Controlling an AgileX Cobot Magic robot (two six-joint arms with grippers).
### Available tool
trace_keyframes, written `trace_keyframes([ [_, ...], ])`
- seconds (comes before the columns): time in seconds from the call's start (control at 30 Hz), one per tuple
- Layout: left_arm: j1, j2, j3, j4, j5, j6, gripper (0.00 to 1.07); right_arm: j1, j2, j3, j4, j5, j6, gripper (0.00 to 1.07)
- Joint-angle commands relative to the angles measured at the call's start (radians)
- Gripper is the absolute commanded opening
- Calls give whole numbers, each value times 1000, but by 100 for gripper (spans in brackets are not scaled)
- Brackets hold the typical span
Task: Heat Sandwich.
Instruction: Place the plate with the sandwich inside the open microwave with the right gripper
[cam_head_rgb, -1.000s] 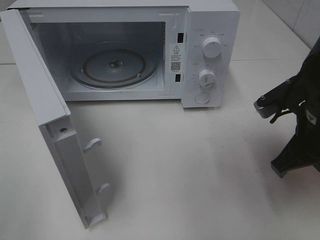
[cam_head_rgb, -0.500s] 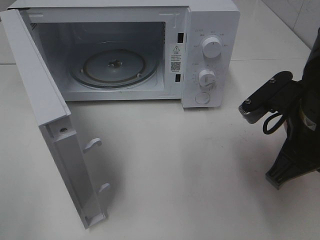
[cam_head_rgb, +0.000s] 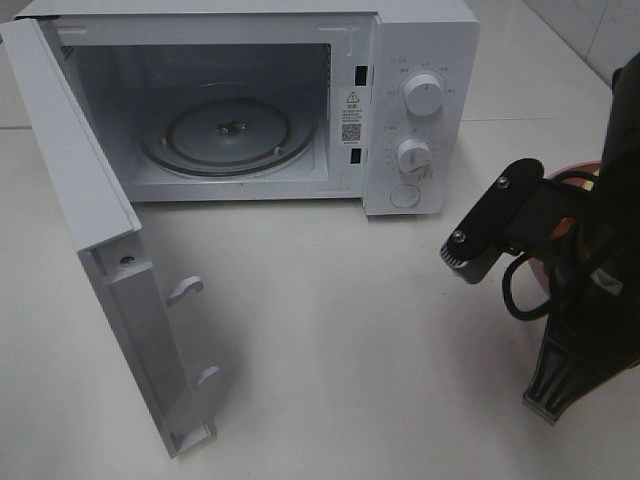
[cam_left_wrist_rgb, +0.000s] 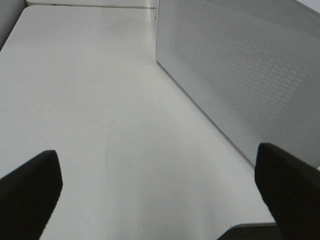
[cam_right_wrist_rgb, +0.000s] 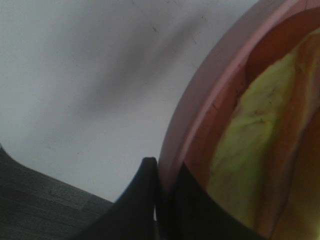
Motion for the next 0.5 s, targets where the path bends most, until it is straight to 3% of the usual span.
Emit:
trace_keyframes([
  [0.03, -6, -18, 2, -10, -11, 1, 100, 56, -7, 0, -22, 29, -33, 0],
  [0.5, -6, -18, 2, -10, -11, 1, 100, 172, -7, 0, -24, 13, -188, 0],
])
